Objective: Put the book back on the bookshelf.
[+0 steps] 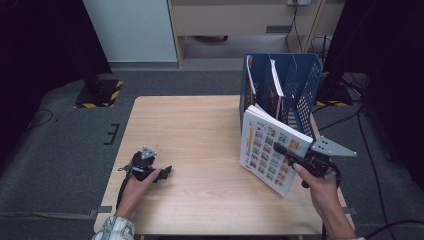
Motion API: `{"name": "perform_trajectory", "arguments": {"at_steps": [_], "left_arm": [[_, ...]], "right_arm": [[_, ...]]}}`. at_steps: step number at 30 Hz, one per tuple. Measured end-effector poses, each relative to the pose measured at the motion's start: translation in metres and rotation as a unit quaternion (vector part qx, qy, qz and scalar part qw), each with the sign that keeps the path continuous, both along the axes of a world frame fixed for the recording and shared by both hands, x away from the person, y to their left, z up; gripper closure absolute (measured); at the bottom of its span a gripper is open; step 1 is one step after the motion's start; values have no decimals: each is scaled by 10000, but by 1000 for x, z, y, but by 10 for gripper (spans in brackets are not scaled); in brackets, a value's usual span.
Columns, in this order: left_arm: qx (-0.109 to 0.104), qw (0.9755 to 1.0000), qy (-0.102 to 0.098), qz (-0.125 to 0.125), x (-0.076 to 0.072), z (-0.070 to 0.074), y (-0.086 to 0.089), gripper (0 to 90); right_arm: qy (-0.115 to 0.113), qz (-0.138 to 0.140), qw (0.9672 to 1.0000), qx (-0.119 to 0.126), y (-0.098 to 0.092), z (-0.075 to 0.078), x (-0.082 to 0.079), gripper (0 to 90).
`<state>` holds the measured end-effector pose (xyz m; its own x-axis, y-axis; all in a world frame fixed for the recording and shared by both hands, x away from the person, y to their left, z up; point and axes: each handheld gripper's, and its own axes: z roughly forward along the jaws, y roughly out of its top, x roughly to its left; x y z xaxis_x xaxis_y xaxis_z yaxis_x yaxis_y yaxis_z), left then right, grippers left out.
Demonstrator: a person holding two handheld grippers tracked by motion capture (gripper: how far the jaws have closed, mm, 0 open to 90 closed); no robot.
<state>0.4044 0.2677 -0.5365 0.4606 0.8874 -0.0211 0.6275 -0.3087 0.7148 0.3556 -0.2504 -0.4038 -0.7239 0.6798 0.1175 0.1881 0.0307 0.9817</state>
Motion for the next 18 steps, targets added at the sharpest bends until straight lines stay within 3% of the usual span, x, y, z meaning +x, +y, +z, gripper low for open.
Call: {"name": "perform_trajectory", "arguments": {"at_steps": [18], "left_arm": [[31,10000,1,0,0,0,-1,43]], "right_arm": [[11,-260,9997,-22,-26,1,-6,738]]}}
